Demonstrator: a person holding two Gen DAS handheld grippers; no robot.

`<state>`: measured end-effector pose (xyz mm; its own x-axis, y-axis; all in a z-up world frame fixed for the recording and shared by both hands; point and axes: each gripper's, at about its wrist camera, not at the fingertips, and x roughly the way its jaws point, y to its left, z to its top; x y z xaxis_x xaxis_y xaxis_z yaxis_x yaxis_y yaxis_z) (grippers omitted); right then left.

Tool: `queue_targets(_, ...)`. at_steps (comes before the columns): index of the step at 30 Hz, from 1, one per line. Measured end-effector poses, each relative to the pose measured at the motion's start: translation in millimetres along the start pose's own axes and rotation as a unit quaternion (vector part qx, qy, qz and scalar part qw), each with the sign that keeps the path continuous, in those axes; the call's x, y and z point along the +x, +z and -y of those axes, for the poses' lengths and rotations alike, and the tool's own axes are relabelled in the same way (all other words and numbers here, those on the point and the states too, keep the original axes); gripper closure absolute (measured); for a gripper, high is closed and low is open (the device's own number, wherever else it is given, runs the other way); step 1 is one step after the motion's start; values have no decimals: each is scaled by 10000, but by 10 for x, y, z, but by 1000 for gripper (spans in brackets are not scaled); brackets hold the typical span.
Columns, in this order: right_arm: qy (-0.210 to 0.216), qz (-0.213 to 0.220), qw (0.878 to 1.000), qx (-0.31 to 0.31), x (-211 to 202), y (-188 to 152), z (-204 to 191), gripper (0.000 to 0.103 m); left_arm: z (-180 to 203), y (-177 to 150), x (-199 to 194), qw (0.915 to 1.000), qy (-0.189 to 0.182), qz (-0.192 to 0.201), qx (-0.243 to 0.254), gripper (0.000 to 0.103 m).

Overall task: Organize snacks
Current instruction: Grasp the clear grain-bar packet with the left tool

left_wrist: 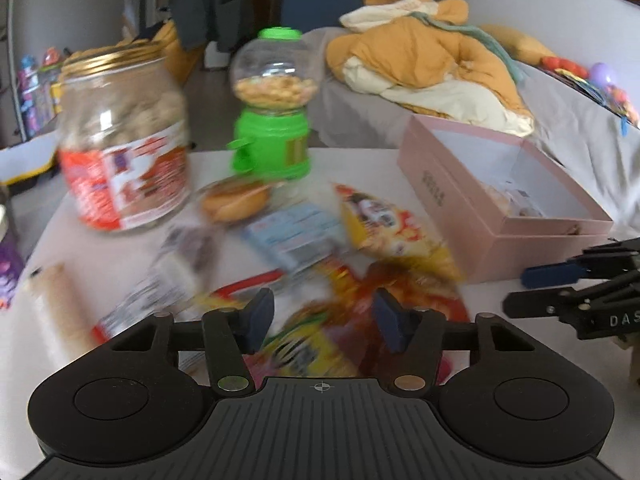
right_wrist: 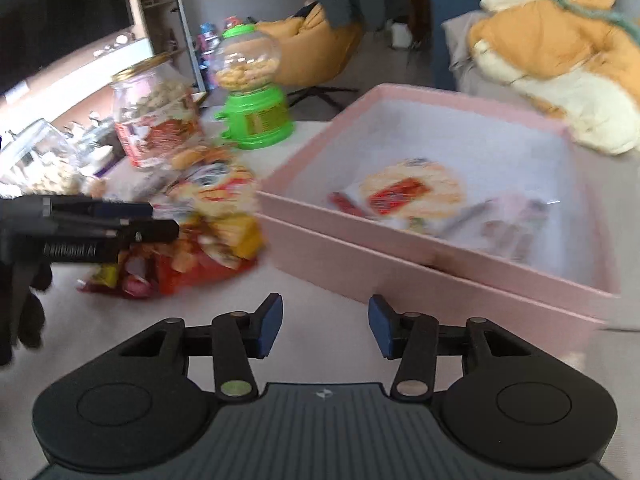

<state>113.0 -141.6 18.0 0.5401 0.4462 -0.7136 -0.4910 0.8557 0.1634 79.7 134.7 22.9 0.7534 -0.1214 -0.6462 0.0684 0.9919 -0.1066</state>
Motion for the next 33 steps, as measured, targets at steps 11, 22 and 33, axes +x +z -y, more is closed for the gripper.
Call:
queue_targets(11, 179, -52, 9989, -440, 451, 300, -902, 33, -284, -359, -420, 9986, -327, -2, -408, 49)
queue_targets(22, 108, 131, 9994, -307, 562, 342, -940, 25, -554, -483, -699, 9923, -189, 535, -1097, 51)
queue_targets(33, 122, -25, 9970, -760, 128, -120, -962, 54, -1165, -252, -548, 9717, 1233, 589, -1928, 51)
